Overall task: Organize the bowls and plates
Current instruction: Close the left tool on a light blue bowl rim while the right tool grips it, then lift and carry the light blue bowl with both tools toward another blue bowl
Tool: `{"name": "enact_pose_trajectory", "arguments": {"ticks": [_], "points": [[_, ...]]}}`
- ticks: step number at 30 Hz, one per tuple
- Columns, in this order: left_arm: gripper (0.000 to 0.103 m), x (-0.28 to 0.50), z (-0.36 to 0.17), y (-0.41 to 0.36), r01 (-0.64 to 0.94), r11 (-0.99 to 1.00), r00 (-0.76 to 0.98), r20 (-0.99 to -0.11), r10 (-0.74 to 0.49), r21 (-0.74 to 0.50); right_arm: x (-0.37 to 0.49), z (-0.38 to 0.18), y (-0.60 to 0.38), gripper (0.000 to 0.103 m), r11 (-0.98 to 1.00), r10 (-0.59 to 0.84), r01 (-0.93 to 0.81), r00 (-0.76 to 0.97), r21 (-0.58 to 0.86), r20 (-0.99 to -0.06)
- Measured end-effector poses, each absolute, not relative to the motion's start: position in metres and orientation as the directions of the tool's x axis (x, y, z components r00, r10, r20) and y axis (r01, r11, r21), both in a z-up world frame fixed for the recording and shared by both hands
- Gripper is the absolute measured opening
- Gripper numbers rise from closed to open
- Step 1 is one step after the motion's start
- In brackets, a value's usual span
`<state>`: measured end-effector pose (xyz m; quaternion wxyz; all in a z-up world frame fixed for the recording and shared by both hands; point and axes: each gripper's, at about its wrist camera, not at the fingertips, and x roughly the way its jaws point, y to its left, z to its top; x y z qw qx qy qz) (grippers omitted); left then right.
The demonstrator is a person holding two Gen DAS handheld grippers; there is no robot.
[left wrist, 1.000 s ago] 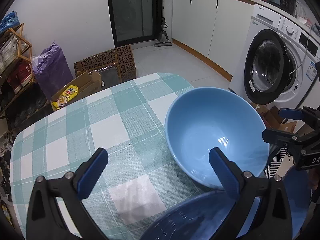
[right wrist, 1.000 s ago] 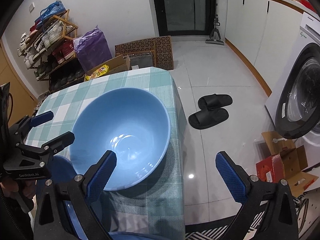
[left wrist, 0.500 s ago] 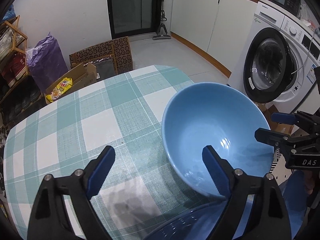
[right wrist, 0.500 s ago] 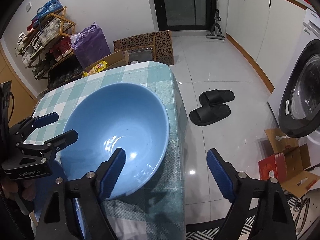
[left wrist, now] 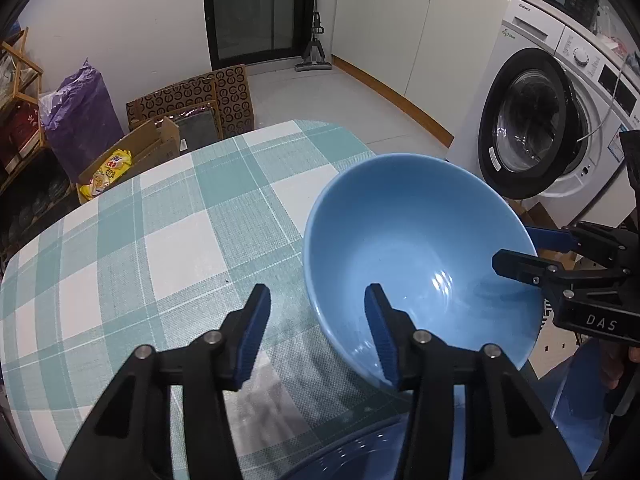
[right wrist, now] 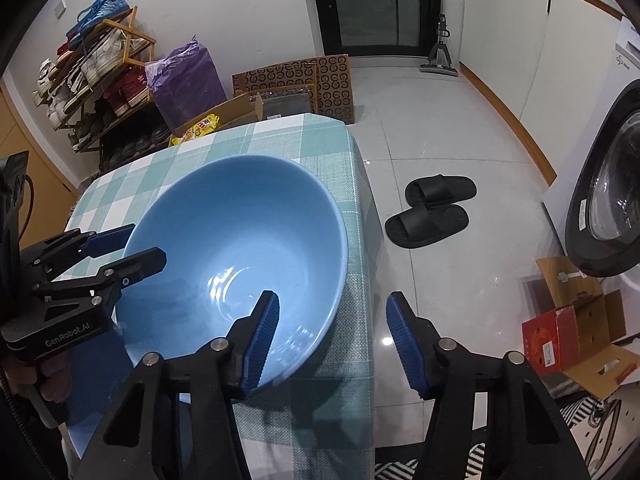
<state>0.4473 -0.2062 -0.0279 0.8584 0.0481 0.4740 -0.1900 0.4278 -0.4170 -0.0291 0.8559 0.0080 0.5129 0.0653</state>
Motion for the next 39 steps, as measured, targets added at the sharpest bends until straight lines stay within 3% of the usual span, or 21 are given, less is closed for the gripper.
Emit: {"name": "enact_pose_trajectory", "arguments": {"ticks": [5,9,13,16,39], "points": [[0.033,0.4456,-0.0286,-0.2093,0.39,0.915,0.468,-0.835,-0.29,-0.099,0.4284,-0.031,-0.4155,0.033,0.989,0.132,-0.115,0.454,0.09,-0.881],[0.029,0.4454,-0.0288,-0.2097,0.395,0.913,0.464,-0.836,-0.292,-0.1,0.4283,-0.032,-0.4135,0.031,0.989,0.132,-0.124,0.453,0.085,-0.881],[0.017,0.4441,-0.0285,-0.2115,0.405,0.909,0.464,-0.834,-0.298,-0.1,0.4278,-0.0326,-0.4109,0.026,0.988,0.133,-0.133,0.456,0.08,-0.88],[0.016,0.4434,-0.0277,-0.2125,0.409,0.908,0.471,-0.831,-0.297,-0.093,0.4283,-0.0324,-0.4082,0.02,0.988,0.13,-0.138,0.458,0.074,-0.88],[0.015,0.4407,-0.0235,-0.2147,0.412,0.907,0.488,-0.819,-0.302,-0.088,0.421,-0.0266,-0.4101,0.019,0.99,0.106,-0.133,0.478,0.047,-0.872]]}}
